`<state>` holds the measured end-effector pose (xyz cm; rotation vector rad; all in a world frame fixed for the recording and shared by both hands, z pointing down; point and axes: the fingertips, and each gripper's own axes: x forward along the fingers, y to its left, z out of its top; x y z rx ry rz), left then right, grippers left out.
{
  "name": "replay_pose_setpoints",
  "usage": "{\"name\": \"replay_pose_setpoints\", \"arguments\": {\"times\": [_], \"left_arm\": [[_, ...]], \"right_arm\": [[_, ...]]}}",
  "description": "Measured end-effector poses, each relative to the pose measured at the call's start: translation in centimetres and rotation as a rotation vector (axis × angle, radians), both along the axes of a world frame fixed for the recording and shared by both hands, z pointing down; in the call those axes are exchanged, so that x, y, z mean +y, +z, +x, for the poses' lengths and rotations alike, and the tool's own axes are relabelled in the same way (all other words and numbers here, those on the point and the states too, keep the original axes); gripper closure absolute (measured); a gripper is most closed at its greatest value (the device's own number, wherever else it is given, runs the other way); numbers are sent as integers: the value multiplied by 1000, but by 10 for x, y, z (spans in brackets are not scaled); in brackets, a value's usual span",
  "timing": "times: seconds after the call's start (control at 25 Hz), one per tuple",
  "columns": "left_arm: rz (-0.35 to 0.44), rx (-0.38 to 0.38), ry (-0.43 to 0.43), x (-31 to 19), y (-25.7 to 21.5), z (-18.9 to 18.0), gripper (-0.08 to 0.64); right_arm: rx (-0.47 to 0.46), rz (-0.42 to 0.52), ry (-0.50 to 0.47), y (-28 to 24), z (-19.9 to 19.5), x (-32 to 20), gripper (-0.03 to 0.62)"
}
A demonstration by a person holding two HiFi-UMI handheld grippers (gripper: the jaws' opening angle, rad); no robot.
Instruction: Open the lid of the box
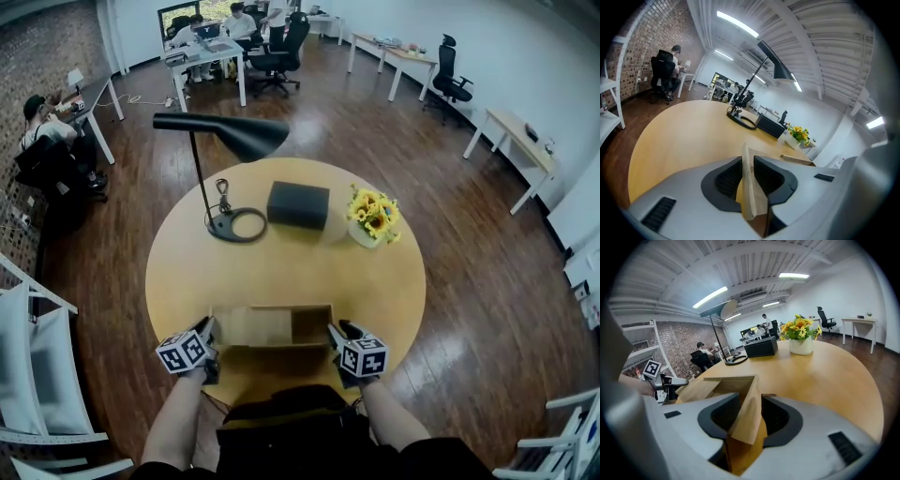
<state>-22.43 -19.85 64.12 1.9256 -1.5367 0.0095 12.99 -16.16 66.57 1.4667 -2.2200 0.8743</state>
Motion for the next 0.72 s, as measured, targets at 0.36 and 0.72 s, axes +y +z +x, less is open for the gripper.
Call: {"name": "replay_pose_setpoints", "arguments": {"times": [0.36,0.72], "left_arm": [[19,-6,-72,-1,-4,-39,523],[25,21,-100,-2,-4,-54,532]], "right_arm": [[-6,2,-10,-2,-2,1,443],[-1,7,-7,-3,-4,0,443]]}}
